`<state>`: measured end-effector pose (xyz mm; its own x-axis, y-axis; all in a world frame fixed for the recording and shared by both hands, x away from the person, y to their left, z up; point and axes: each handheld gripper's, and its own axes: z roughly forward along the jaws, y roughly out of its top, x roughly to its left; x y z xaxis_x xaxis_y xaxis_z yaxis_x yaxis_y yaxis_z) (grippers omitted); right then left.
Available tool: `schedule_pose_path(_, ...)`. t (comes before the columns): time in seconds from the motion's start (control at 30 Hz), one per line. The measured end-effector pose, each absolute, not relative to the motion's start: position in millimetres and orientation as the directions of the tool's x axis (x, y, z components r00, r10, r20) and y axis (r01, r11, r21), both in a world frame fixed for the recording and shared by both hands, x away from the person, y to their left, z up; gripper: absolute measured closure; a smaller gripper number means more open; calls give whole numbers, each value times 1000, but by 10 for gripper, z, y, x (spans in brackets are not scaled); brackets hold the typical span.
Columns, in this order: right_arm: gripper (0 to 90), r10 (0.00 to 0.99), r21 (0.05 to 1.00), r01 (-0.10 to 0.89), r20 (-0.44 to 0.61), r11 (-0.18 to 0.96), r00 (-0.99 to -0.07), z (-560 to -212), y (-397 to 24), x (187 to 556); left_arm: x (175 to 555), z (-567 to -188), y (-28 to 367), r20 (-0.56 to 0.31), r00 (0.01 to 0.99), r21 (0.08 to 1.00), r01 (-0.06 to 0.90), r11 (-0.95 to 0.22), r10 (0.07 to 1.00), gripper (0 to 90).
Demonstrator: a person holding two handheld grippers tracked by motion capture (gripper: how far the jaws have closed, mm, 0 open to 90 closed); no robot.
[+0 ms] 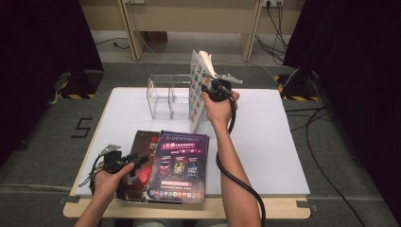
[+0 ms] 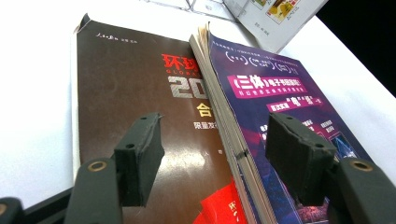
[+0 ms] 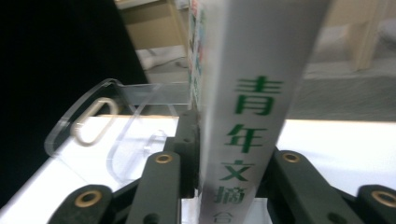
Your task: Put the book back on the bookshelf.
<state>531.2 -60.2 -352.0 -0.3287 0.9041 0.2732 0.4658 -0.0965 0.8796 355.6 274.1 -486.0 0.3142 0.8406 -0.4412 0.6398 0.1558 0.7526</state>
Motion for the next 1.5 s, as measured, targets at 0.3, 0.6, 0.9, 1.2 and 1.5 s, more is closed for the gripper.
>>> schedule_pose_path(0.3,739,913,898,430,252,-97,-321,-3488,-567,5292,3554,-4857,2754,-443,314,753,639,158,840,358)
schedule_pose_path(0.6,740,926,923,376,204,-74,-317,-3421,-556,5312,3560,-4855,2765,-448,310,752,638,167,838,358)
schedule_pose_path(0.9,740,937,944,323,170,-65,-307,-3392,-537,5343,3563,-4859,2777,-450,307,752,637,170,839,358)
schedule_pose_path(1.2,741,941,952,296,169,-79,-293,-3344,-519,5409,3564,-4864,2777,-452,305,750,639,172,838,358)
schedule_pose_path(1.5,740,947,960,269,158,-81,-280,-3258,-500,5507,3569,-4870,2795,-456,302,748,640,176,837,358)
